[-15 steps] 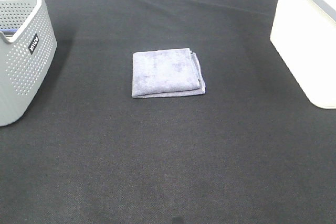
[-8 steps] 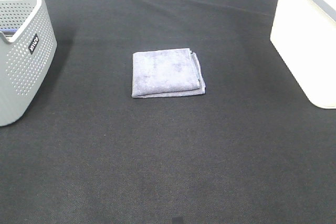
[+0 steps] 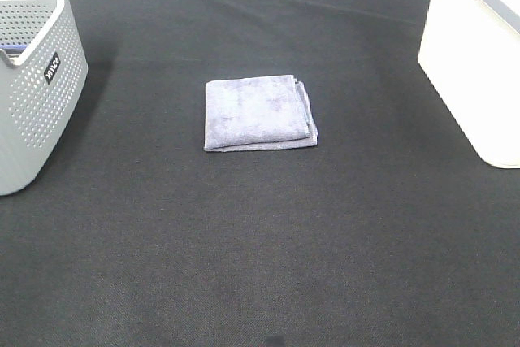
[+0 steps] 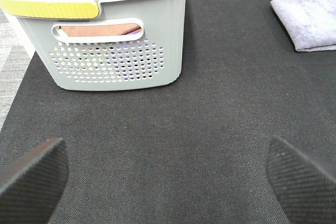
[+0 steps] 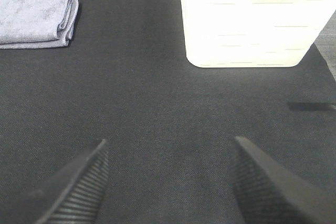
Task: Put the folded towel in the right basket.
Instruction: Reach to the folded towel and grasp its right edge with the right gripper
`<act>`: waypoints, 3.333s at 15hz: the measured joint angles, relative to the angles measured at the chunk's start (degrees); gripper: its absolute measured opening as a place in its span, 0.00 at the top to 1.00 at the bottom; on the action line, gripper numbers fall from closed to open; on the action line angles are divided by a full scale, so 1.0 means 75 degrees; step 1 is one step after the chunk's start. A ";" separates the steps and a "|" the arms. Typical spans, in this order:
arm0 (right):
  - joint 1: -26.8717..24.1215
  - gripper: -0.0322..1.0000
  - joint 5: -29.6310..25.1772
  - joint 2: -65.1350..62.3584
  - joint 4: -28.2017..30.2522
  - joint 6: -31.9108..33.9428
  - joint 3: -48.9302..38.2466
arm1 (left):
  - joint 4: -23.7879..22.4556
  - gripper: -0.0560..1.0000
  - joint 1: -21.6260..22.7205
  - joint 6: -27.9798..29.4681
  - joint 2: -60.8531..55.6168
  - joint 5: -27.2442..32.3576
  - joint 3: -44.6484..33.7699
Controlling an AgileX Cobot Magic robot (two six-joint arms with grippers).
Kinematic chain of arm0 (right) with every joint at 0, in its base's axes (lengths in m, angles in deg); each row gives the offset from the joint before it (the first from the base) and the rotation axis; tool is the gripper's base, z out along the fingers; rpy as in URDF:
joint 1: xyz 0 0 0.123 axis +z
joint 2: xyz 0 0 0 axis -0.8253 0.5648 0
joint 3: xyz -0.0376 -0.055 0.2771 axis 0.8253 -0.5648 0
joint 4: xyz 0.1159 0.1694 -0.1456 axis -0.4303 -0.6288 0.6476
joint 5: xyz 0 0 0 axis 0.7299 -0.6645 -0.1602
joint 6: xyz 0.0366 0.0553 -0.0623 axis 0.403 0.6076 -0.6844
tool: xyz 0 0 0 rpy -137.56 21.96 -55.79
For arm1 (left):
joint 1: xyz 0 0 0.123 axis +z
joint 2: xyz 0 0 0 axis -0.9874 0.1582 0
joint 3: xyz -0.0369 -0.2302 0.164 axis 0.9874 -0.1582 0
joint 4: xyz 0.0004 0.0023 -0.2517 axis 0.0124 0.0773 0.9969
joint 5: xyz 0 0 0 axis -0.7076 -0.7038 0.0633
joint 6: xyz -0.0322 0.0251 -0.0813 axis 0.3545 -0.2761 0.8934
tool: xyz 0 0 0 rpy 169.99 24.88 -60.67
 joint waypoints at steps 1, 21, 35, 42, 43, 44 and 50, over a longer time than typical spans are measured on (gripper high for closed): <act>0.0000 0.36 0.0000 0.0000 0.0000 0.0000 0.0000 | 0.0000 0.02 0.0000 0.0000 0.0000 0.0000 0.0000; 0.0000 0.36 0.0000 0.0000 0.0000 0.0000 0.0000 | 0.0000 0.02 0.0000 0.0000 0.0000 0.0000 0.0000; 0.0000 0.36 0.0000 0.0000 0.0000 0.0000 0.0000 | 0.0000 0.02 0.0000 0.0000 0.0000 0.0000 0.0000; 0.0000 0.36 0.0000 0.0000 0.0000 0.0000 0.0000 | 0.0000 0.02 0.0000 0.0000 0.0000 0.0000 0.0000; 0.0000 0.36 0.0023 0.0107 0.0000 0.0008 0.0046 | 0.0000 0.02 0.0000 0.0000 0.0000 0.0000 0.0000; 0.0000 0.36 0.0252 0.0413 -0.0015 0.0038 0.0153 | 0.0000 0.02 0.0000 0.0000 0.0000 0.0000 0.0000; 0.0000 0.36 0.1979 0.3919 -0.0390 0.0038 0.1513 | 0.0000 0.02 0.0000 0.0000 0.0000 0.0000 0.0000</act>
